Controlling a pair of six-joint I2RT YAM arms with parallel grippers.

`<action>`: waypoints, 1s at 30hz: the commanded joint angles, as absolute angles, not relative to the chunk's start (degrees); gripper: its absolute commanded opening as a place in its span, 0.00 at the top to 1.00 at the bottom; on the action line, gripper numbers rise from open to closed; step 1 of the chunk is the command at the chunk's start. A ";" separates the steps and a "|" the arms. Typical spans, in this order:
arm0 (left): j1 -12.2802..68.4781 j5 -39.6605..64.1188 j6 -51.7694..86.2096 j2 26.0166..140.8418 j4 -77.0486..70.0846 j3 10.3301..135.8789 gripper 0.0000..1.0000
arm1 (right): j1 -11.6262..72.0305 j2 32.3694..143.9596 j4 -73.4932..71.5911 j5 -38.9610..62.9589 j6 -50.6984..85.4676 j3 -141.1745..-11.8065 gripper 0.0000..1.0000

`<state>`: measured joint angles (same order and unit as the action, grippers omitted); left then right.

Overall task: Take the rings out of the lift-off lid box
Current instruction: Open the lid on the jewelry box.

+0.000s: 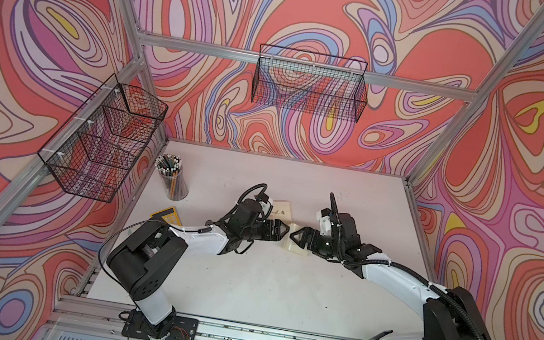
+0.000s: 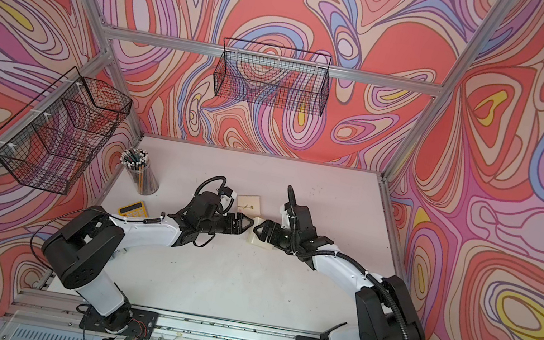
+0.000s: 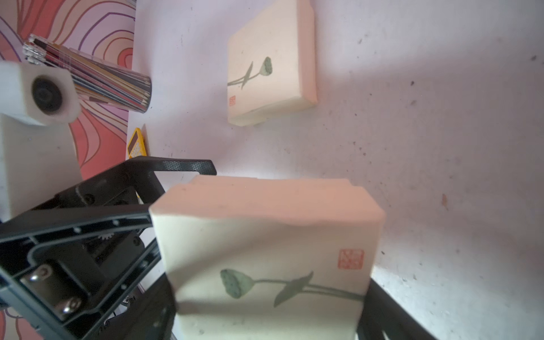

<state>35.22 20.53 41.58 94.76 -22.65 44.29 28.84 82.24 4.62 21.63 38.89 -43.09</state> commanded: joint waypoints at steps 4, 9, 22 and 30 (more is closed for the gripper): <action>38.40 20.04 40.87 100.60 -22.03 45.18 0.22 | 31.08 78.71 -6.75 31.11 39.97 -43.31 0.30; 39.01 19.86 41.04 102.63 -22.50 45.44 0.23 | 30.85 78.22 -9.19 31.55 41.40 -42.26 0.31; 40.03 19.94 41.31 105.38 -23.37 45.87 0.27 | 29.49 76.21 -12.21 32.19 44.23 -40.21 0.31; 41.05 20.25 41.70 107.45 -24.07 46.14 0.28 | 28.98 75.58 -13.39 32.58 44.91 -40.06 0.31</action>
<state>38.37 19.92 42.11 103.33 -29.12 46.39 27.00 80.47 3.05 19.33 45.45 -37.80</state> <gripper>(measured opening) 0.723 0.879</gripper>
